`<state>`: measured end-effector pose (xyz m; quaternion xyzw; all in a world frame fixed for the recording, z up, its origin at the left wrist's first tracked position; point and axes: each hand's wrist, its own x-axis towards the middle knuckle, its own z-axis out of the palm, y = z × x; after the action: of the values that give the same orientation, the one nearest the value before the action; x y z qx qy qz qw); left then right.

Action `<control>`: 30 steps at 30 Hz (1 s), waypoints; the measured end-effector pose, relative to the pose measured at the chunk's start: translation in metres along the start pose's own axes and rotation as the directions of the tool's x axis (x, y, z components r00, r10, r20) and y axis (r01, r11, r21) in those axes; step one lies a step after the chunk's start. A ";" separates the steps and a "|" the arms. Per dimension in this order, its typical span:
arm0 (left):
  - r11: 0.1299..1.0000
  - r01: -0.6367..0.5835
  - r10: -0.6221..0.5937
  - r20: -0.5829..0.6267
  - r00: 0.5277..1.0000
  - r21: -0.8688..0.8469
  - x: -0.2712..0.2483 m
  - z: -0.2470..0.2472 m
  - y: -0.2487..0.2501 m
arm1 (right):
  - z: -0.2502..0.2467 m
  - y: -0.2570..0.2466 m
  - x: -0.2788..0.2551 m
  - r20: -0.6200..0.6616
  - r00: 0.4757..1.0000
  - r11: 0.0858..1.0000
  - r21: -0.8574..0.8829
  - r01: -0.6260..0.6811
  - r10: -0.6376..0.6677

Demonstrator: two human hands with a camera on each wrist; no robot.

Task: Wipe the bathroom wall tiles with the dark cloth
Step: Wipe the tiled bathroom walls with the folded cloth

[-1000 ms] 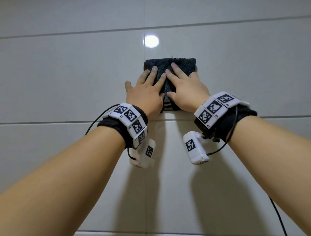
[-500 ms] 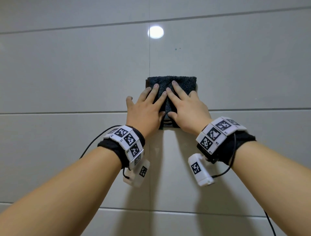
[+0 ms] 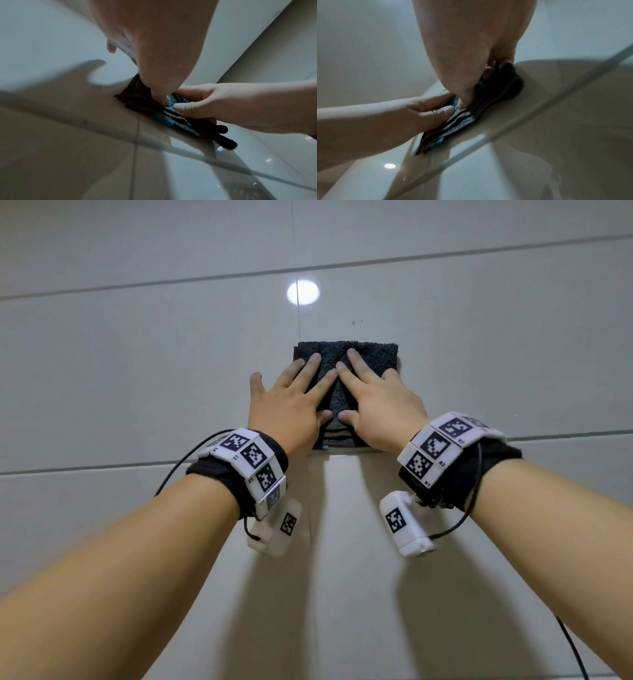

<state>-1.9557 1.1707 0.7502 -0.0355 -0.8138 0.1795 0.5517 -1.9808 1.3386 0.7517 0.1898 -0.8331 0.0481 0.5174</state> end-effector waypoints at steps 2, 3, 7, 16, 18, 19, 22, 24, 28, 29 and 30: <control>1.000 0.005 -0.005 -0.002 1.000 -0.021 0.014 -0.003 -0.006 | -0.007 0.002 0.014 0.006 1.000 1.000 0.001 -0.011 0.011; 0.999 0.009 -0.009 -0.004 1.000 -0.032 0.020 -0.005 -0.009 | -0.011 0.003 0.020 0.010 1.000 1.000 0.002 -0.011 0.011; 0.997 0.030 -0.030 0.002 1.000 -0.078 0.037 -0.008 -0.011 | -0.021 0.008 0.038 0.029 1.000 1.000 0.007 -0.001 0.001; 0.995 0.029 -0.028 0.016 0.999 -0.093 0.022 -0.009 0.004 | -0.016 0.006 0.016 0.046 0.999 0.998 0.048 -0.028 0.026; 0.995 0.019 -0.018 0.008 1.000 -0.101 0.010 -0.005 0.013 | -0.008 0.009 0.001 0.033 0.999 0.998 0.055 -0.032 0.030; 0.994 0.018 -0.017 0.005 1.000 -0.103 0.004 -0.002 0.017 | -0.004 0.010 -0.006 0.026 0.999 0.998 0.057 -0.031 0.029; 0.996 0.023 -0.022 0.008 1.000 -0.092 -0.011 0.001 0.030 | 0.004 0.015 -0.023 0.016 1.000 0.998 0.058 -0.024 0.023; 0.997 0.024 -0.022 0.024 0.999 -0.080 -0.017 0.002 0.038 | 0.006 0.019 -0.032 0.017 1.000 0.998 0.062 -0.021 0.020; 0.998 0.012 -0.010 0.027 1.000 -0.054 -0.020 0.001 0.052 | 0.008 0.029 -0.044 0.009 1.000 0.998 0.049 -0.030 0.029; 0.999 0.008 -0.007 0.026 1.000 -0.050 -0.020 0.001 0.056 | 0.008 0.033 -0.047 0.007 1.000 0.999 0.040 -0.031 0.030; 0.999 0.006 -0.005 0.027 1.000 -0.051 -0.019 0.001 0.060 | 0.007 0.038 -0.049 0.005 1.000 0.999 0.031 -0.031 0.031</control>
<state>-1.9573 1.2219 0.7128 -0.0449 -0.8255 0.1577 0.5401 -1.9811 1.3849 0.7098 0.1852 -0.8363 0.0685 0.5115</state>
